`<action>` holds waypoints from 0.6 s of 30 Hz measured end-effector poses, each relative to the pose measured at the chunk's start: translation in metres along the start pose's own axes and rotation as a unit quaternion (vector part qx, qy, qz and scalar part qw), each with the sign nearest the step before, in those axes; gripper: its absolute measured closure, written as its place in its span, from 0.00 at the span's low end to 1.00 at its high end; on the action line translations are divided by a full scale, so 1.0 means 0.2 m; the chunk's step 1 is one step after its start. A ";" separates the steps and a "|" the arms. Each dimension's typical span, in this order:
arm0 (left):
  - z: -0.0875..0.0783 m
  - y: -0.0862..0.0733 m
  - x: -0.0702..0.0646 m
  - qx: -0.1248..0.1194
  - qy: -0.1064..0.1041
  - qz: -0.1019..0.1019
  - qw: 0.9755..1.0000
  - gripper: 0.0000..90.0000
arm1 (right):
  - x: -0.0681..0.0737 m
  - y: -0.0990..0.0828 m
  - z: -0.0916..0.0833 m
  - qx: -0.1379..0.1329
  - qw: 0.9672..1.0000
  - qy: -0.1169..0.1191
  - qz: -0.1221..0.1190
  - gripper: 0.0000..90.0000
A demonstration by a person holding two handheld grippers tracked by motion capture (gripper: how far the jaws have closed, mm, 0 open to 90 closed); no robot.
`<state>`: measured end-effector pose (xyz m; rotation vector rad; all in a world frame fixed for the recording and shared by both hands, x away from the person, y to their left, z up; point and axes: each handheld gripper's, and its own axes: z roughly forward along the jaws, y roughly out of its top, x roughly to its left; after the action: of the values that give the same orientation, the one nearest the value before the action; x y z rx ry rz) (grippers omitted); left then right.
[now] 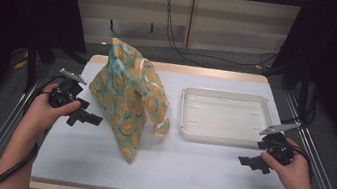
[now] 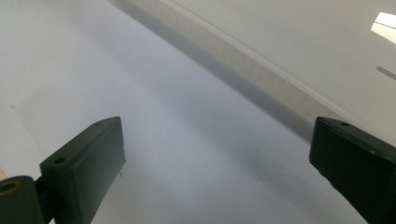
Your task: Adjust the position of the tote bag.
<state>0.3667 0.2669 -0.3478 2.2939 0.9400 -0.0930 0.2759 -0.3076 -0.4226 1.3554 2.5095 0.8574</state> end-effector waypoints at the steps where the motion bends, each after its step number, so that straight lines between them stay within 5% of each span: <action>1: -0.01 0.02 0.00 0.000 -0.003 0.006 1.000 0.03 | 0.00 0.00 0.00 -0.001 1.000 -0.001 -0.001 0.04; 6: -0.03 0.06 0.00 0.004 -0.005 0.004 1.000 0.03 | 0.00 0.00 0.00 0.002 1.000 0.001 0.001 0.04; 8: -0.04 0.08 0.00 -0.011 -0.007 -0.015 1.000 0.03 | 0.00 0.00 0.01 0.003 1.000 0.001 -0.002 0.04; 9: -0.06 0.09 0.01 0.002 -0.002 -0.003 1.000 0.03 | 0.00 0.00 0.00 0.003 1.000 0.001 -0.002 0.04; 18: -0.10 0.16 0.00 0.009 0.004 -0.025 1.000 0.03 | 0.00 0.00 0.00 0.001 1.000 0.000 -0.001 0.04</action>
<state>0.3847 0.2610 -0.3144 2.2897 1.0040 -0.1143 0.2759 -0.3068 -0.4226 1.3533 2.5108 0.8550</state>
